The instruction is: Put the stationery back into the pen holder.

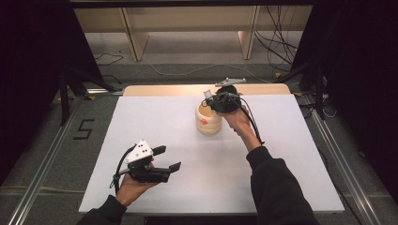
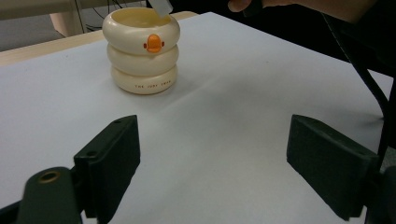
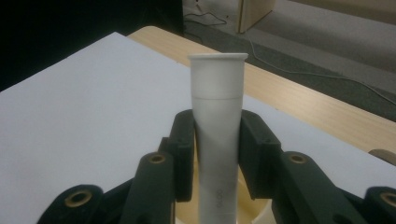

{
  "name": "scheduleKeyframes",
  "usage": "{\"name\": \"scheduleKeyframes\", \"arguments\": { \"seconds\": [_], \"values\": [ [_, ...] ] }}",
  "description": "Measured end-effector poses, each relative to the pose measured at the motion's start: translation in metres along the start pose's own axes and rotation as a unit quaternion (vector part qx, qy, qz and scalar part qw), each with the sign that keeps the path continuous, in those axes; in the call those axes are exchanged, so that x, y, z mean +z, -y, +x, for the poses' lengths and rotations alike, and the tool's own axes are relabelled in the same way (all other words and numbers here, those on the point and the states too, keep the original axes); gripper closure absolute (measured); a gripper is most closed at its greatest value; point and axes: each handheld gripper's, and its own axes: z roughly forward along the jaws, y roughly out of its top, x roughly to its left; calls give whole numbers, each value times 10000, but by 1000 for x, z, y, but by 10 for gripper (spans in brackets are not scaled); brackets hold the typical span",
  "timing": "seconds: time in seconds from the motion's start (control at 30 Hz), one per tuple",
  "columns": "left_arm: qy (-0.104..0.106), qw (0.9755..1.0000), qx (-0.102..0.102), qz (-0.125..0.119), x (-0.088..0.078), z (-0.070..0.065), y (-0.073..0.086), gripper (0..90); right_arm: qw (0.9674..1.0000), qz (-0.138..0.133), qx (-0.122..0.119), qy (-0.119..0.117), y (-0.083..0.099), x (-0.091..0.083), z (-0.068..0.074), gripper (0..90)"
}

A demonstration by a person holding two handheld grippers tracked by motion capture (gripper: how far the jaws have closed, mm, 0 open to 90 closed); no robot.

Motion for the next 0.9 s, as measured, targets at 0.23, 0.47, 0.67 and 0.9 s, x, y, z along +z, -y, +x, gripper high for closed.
{"name": "scheduleKeyframes", "arguments": {
  "seconds": [0.23,0.47,0.67,0.9],
  "values": [
    [11,10000,11,3,0,0,0,171,9999,79,40,48,3,9,-1,689],
    [31,10000,-1,12,-1,0,0,170,9999,140,79,60,6,16,0,689],
    [27,10000,2,1,-1,0,0,171,9998,186,89,62,7,21,1,689],
    [24,10000,7,-9,-1,0,0,171,9995,276,162,69,10,25,-1,688]
  ]
}}
